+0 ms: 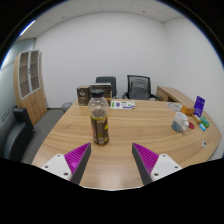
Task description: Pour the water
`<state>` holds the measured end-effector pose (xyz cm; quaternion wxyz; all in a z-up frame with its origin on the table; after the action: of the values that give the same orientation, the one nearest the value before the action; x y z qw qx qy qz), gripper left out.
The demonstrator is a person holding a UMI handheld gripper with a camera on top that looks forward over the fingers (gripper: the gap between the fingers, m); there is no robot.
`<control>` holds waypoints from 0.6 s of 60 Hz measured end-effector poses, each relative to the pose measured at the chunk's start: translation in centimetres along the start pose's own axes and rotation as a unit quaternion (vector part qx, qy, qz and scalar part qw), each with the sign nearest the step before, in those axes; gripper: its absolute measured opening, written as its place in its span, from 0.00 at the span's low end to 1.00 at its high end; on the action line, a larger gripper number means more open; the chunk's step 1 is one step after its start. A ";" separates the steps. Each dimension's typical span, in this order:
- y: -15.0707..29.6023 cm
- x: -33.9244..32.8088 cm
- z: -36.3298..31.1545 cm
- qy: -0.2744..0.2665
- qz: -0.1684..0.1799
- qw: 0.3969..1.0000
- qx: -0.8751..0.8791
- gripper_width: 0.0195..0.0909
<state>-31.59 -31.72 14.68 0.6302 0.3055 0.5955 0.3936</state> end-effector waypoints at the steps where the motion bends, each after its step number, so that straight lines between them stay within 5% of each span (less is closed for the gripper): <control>1: 0.3 0.7 -0.5 -0.001 0.004 1.000 0.001 0.92; 19: 3.9 13.7 -3.7 -0.024 0.056 0.998 0.013 0.90; 24: 4.3 16.0 -3.8 -0.023 0.069 0.997 0.013 0.79; 30: 4.0 17.5 -4.5 -0.008 0.067 0.998 0.007 0.48; 36: 4.4 18.1 -4.4 -0.004 0.086 0.996 -0.007 0.41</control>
<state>-36.88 -14.31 8.70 0.5982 0.3532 0.5618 0.4491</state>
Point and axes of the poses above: the point between the fingertips, and its own axes, seen from behind it with the camera up: z to the right, y up, x forward, the way the camera looks, the point moved 5 cm from there along -x, backward, against the way the camera looks, and after that the axes turned 7 degrees about -x, right-handed, at the moved point
